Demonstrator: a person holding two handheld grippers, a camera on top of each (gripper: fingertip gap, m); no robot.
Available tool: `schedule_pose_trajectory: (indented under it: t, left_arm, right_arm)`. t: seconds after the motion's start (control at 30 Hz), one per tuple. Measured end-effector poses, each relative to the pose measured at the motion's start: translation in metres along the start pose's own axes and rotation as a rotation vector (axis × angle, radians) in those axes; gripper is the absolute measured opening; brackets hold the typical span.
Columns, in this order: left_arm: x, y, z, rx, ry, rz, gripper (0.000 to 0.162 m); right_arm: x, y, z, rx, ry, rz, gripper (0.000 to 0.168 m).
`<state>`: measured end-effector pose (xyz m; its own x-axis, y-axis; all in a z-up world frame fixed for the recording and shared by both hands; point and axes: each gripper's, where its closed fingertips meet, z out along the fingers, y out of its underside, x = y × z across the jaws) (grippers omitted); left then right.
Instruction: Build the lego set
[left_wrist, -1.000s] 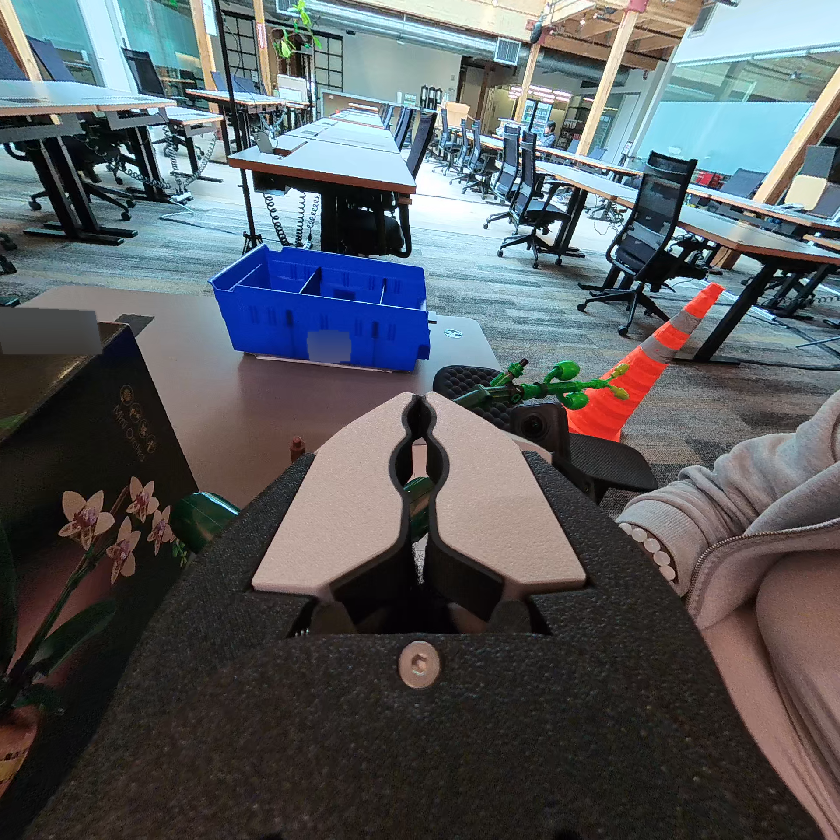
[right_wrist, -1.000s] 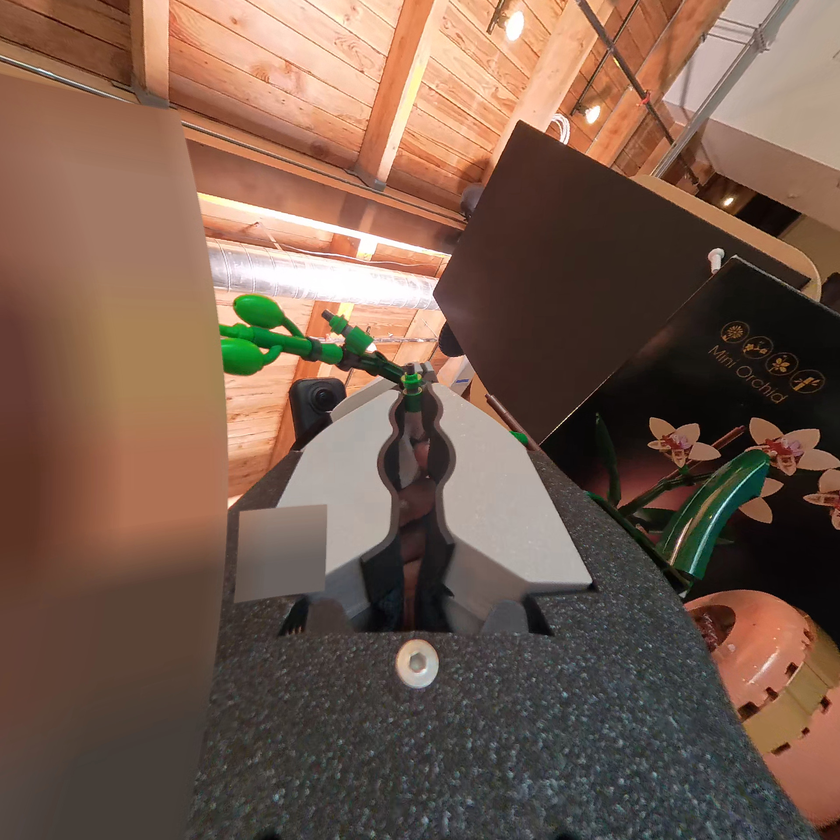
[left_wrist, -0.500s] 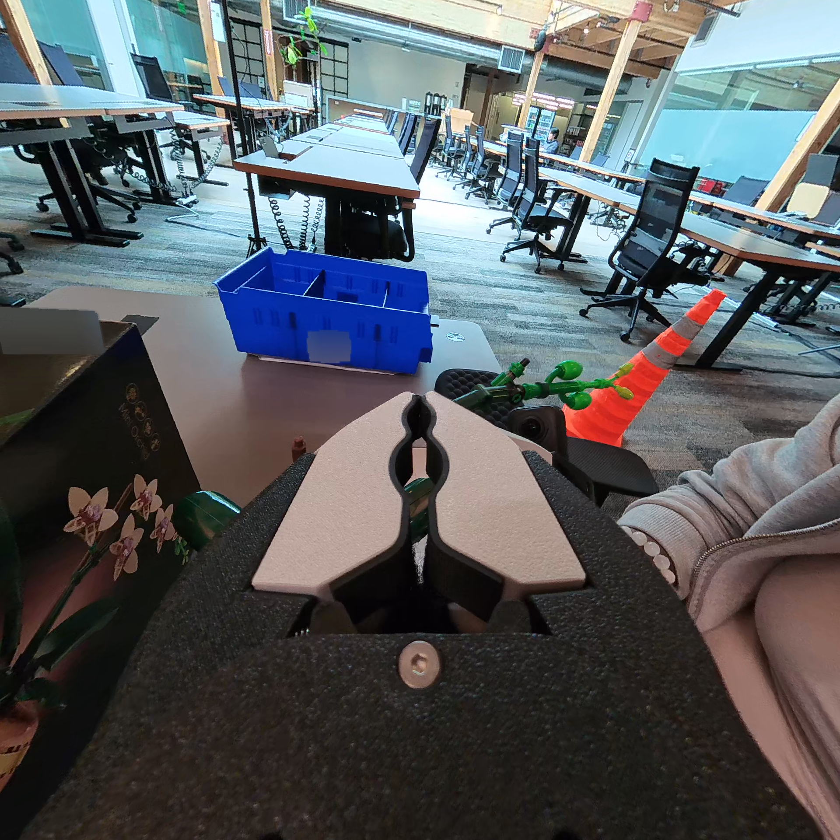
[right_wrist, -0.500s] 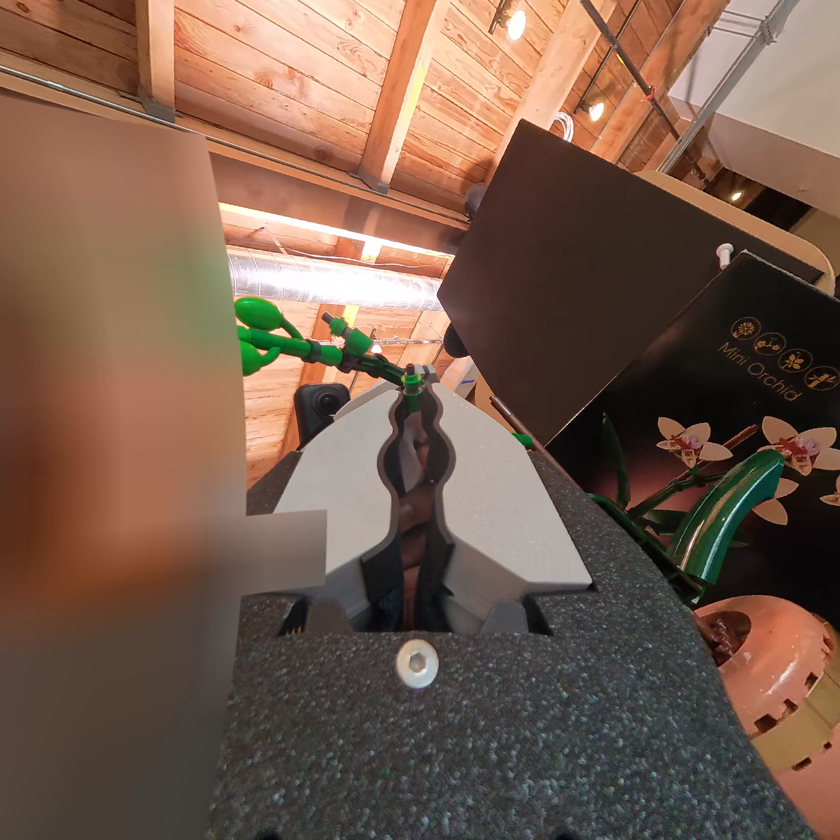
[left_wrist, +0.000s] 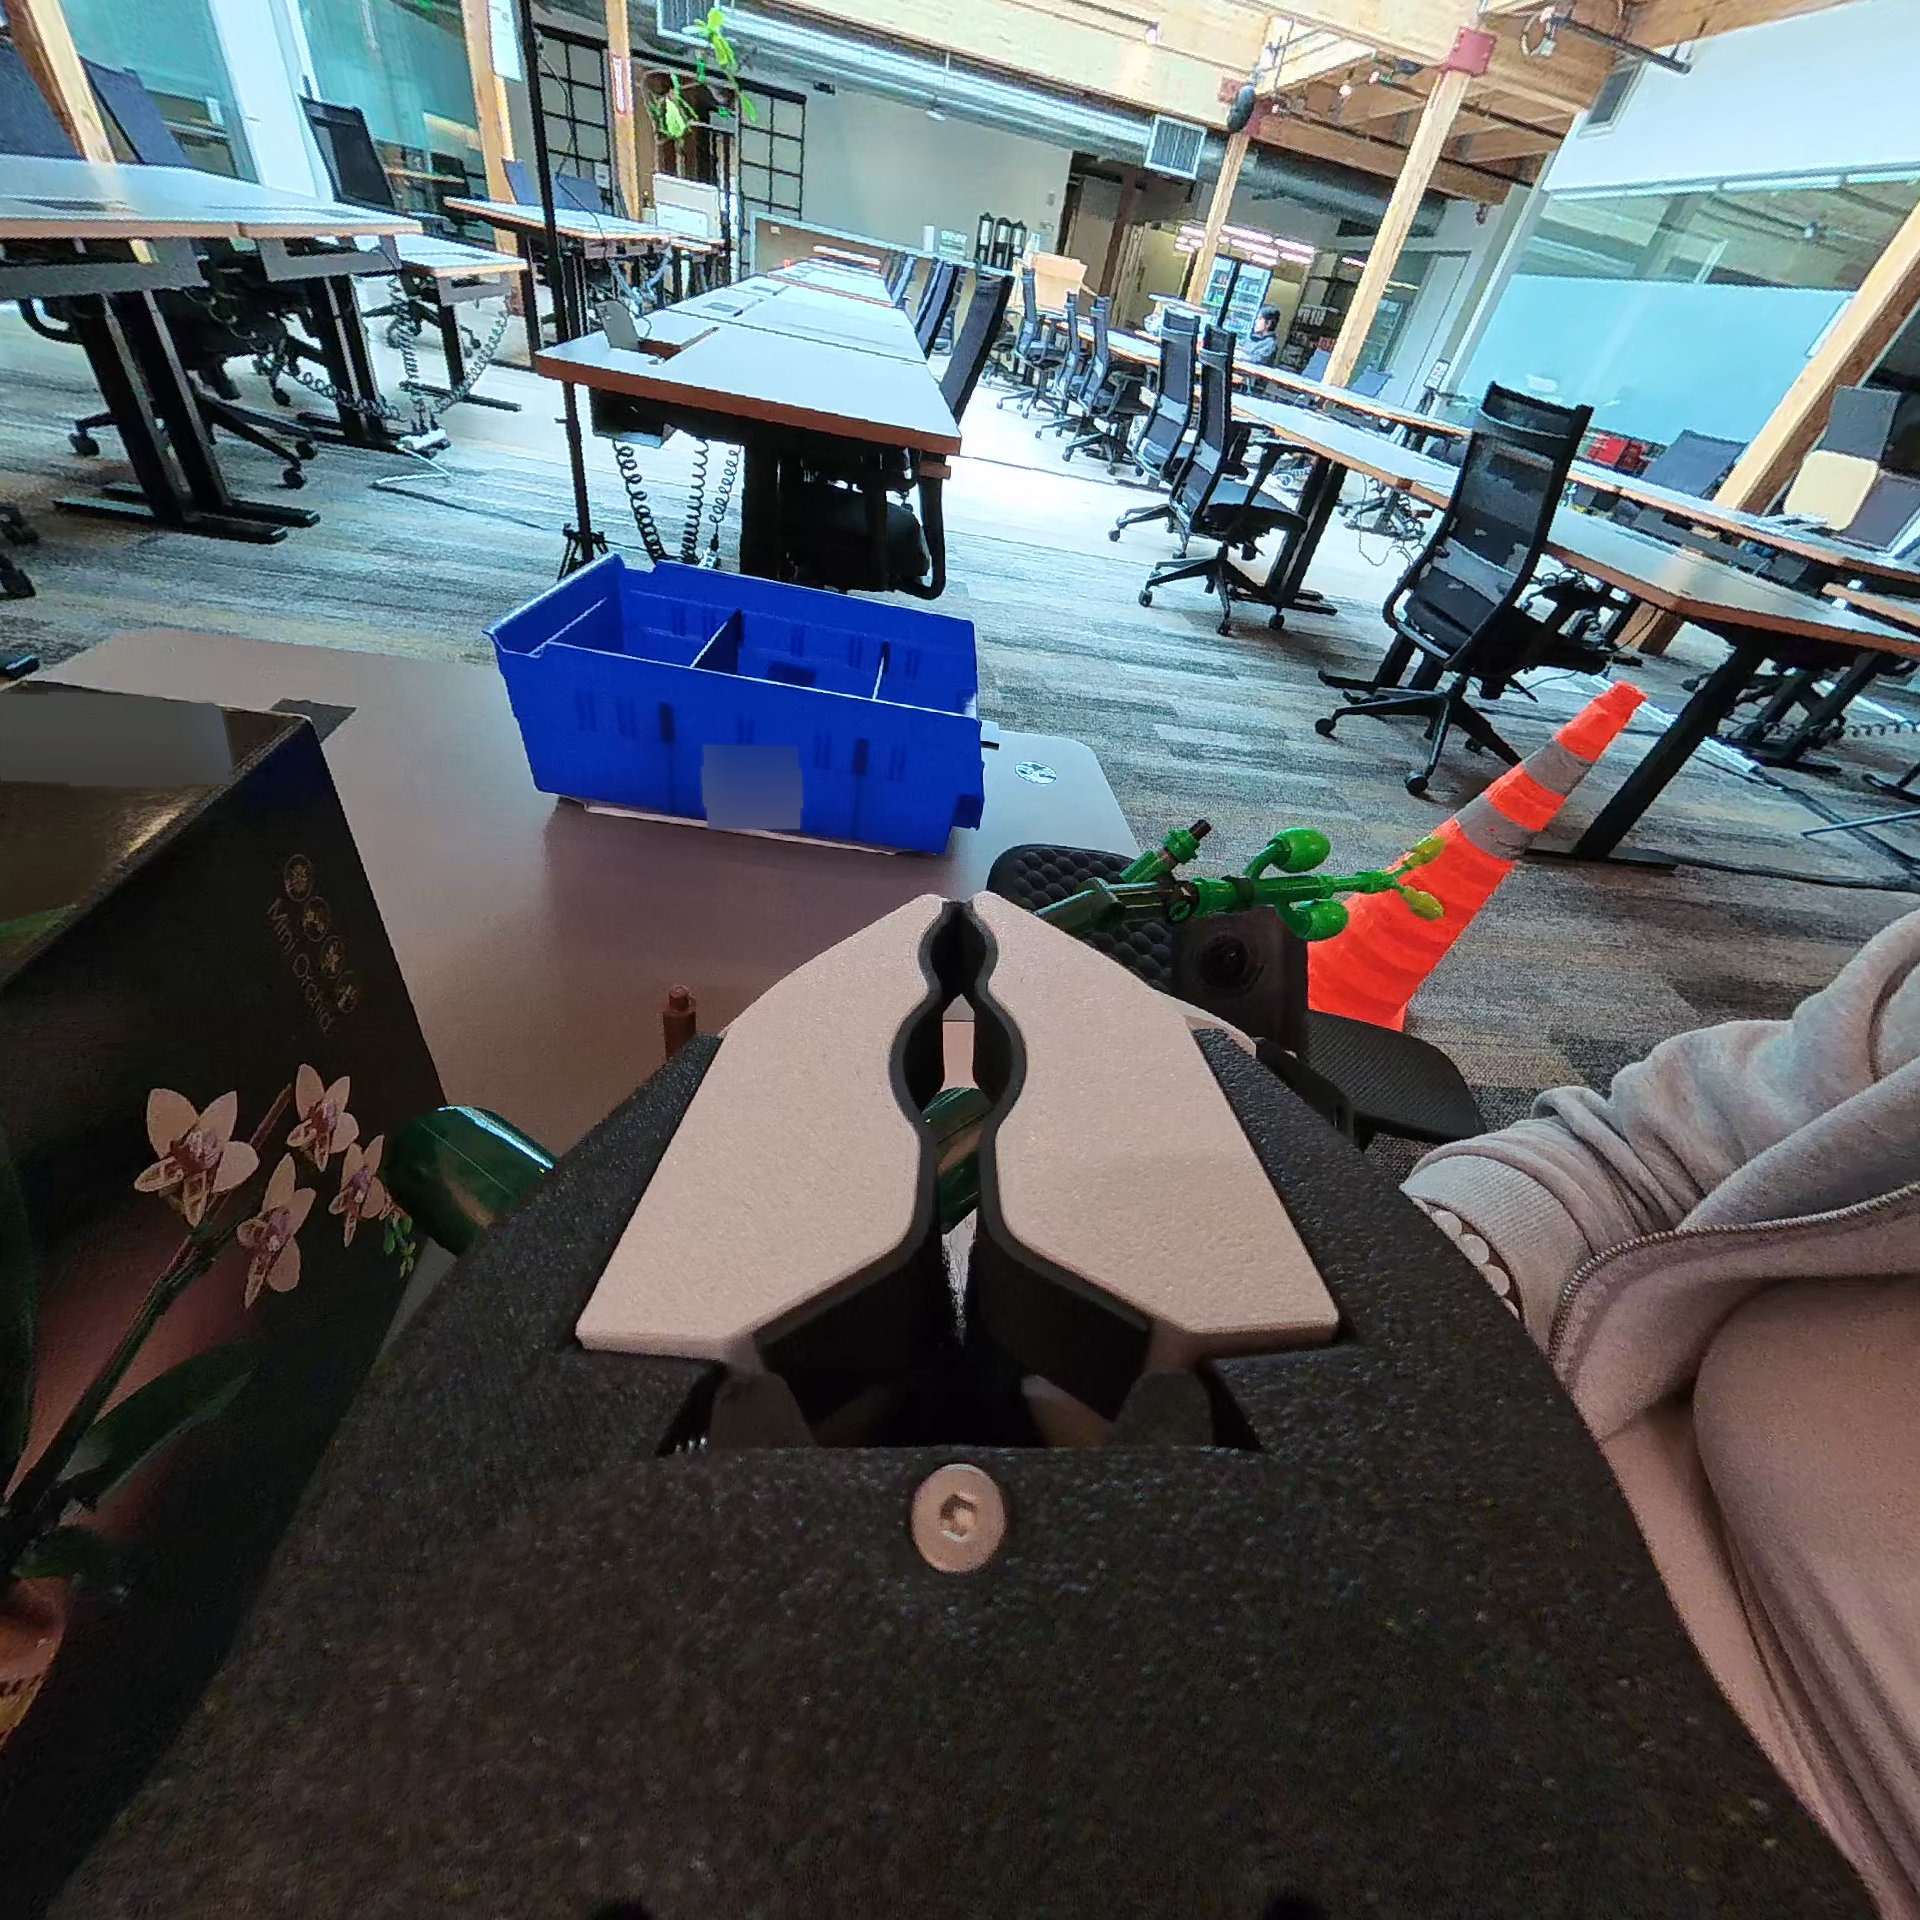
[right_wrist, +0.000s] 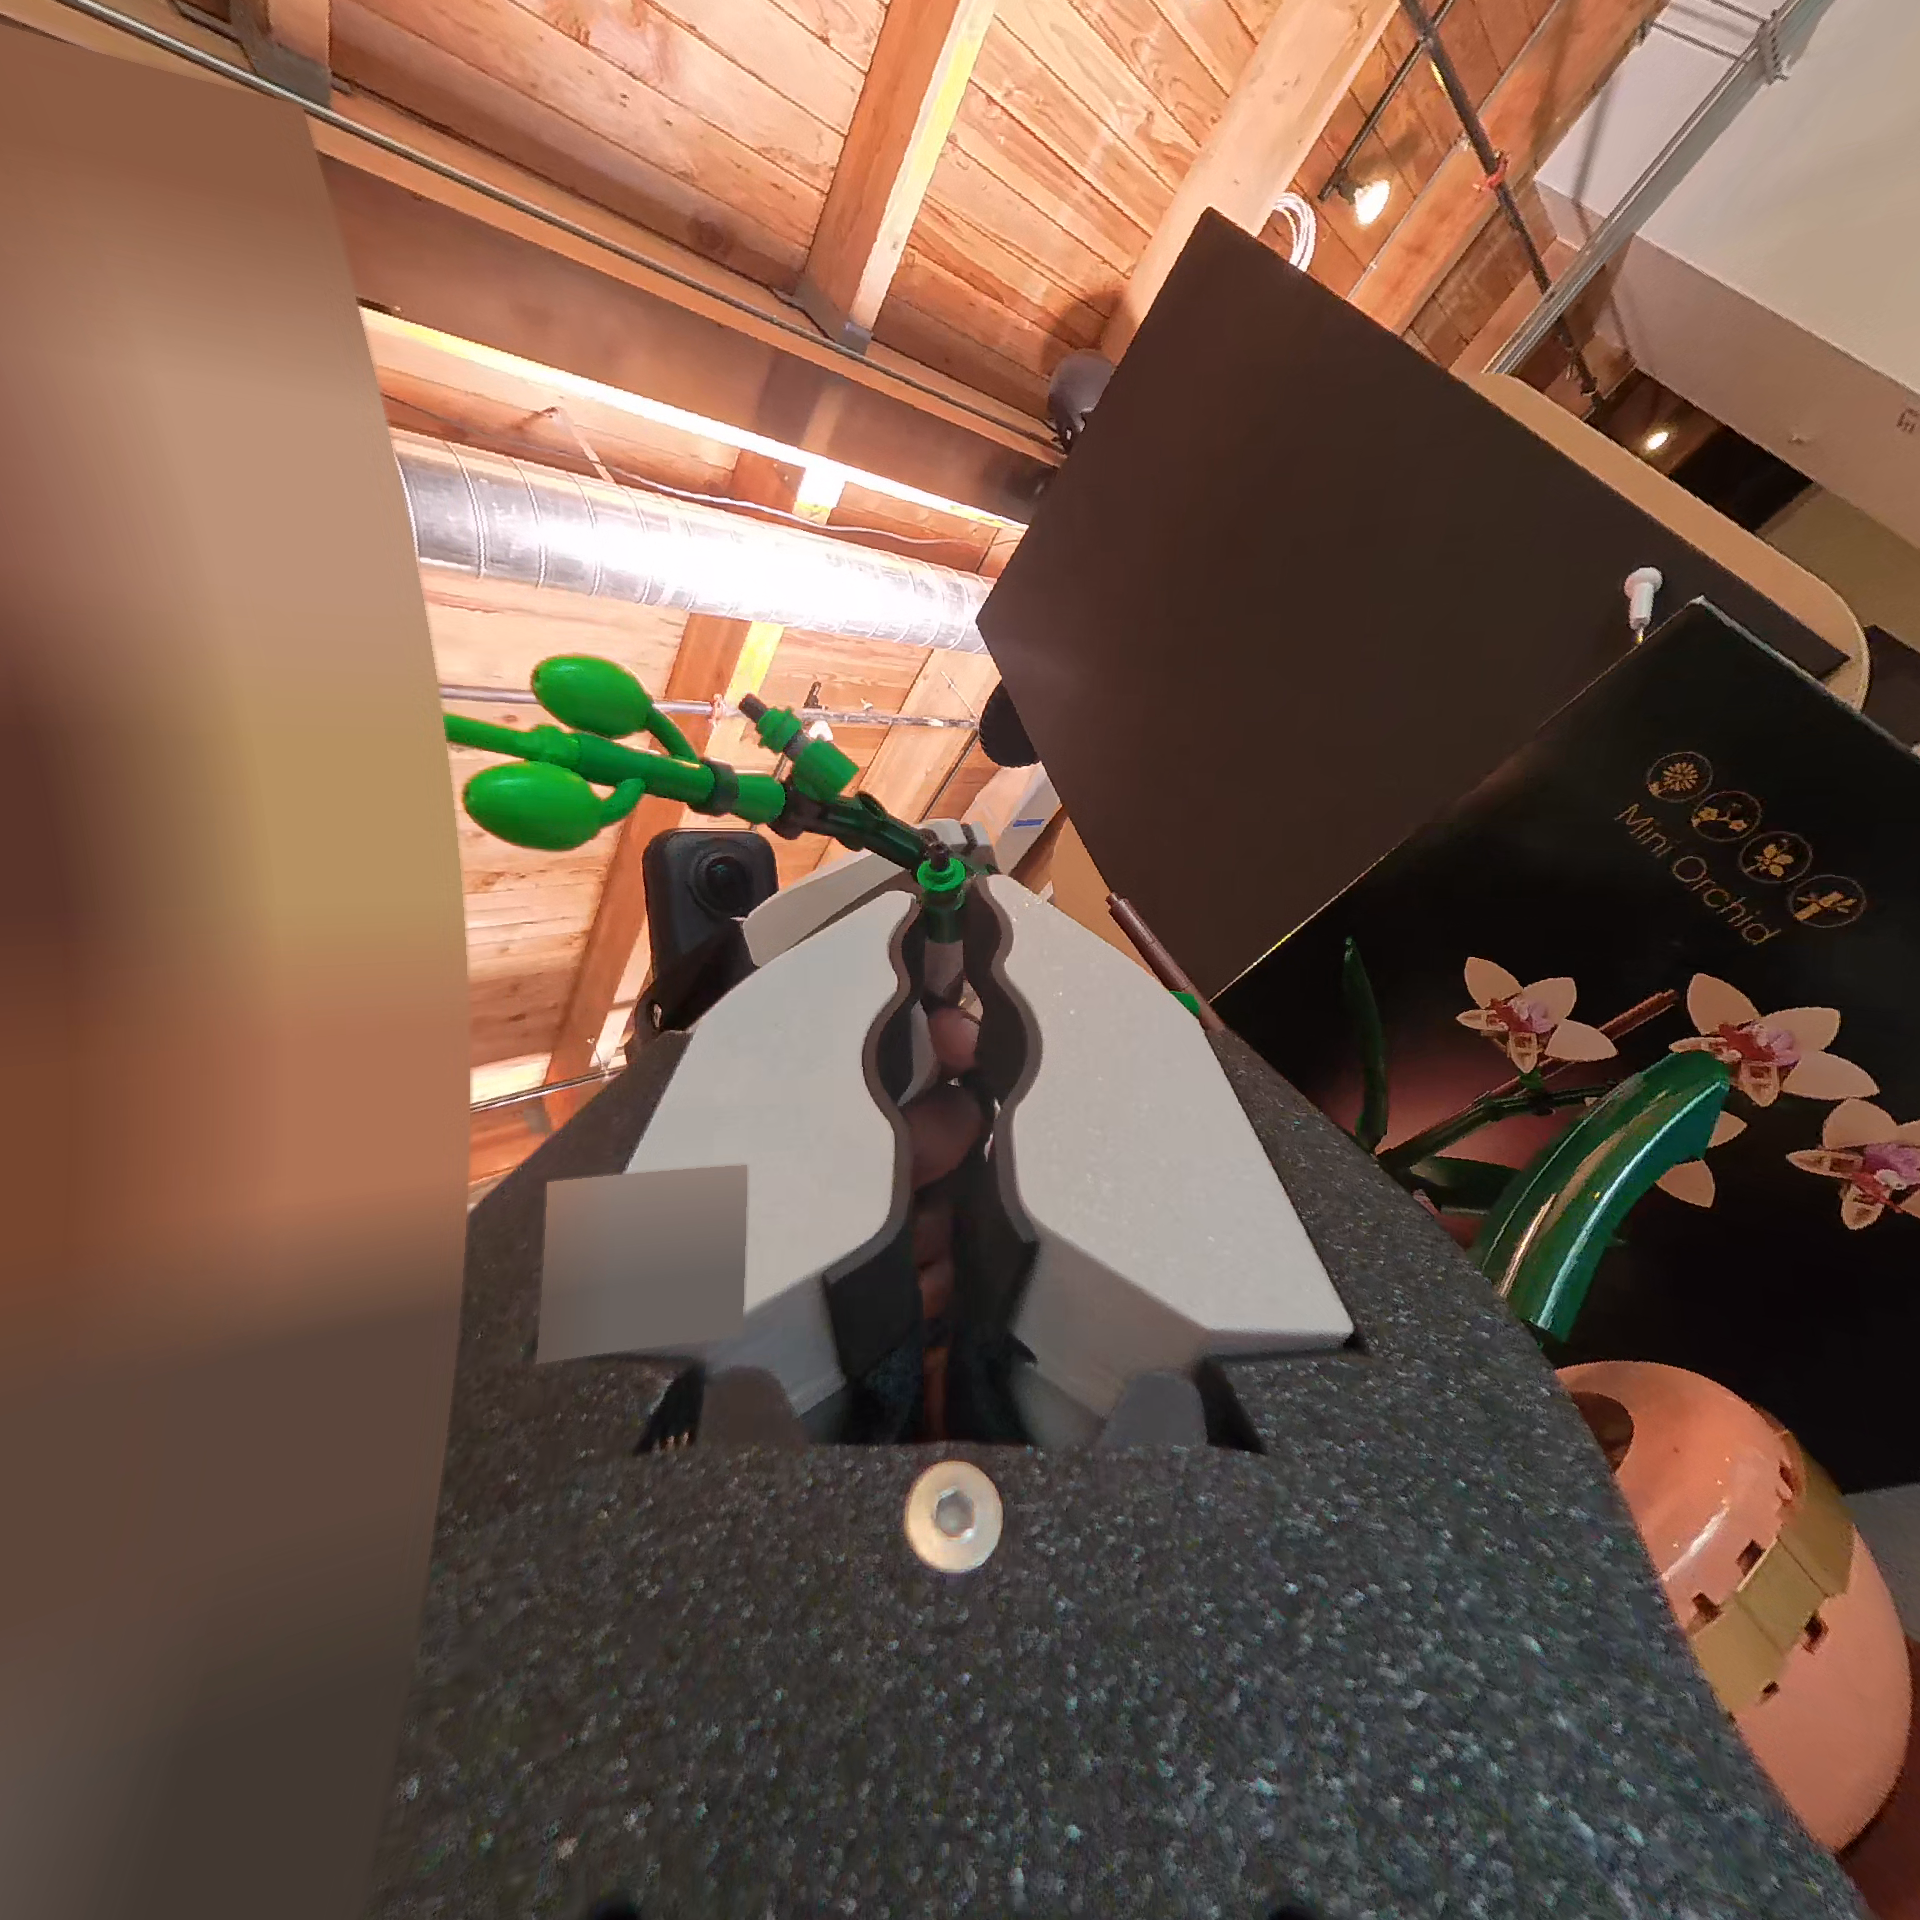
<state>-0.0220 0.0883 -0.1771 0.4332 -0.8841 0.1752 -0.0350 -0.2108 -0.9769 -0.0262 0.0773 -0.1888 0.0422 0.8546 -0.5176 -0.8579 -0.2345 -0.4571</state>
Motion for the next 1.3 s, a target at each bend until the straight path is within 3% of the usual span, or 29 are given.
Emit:
schedule_pose_trajectory:
  t: [0.6, 1.07, 1.17, 1.3]
  left_arm:
    - [-0.002, 0.003, 0.000, -0.051, -0.083, 0.118, 0.000]
    - [0.001, 0.003, -0.003, -0.021, -0.007, 0.002, 0.000]
    - [0.020, 0.011, 0.003, -0.079, 0.090, 0.001, 0.000]
    - [0.024, 0.001, 0.001, -0.051, 0.075, 0.036, 0.000]
  right_arm:
    - [-0.003, 0.001, 0.001, -0.003, -0.035, -0.028, 0.007]
    - [-0.001, 0.002, 0.002, -0.025, -0.035, -0.113, 0.007]
    - [0.000, 0.005, 0.005, -0.070, -0.039, -0.138, 0.007]
    - [0.001, 0.003, 0.002, -0.072, -0.046, -0.145, 0.007]
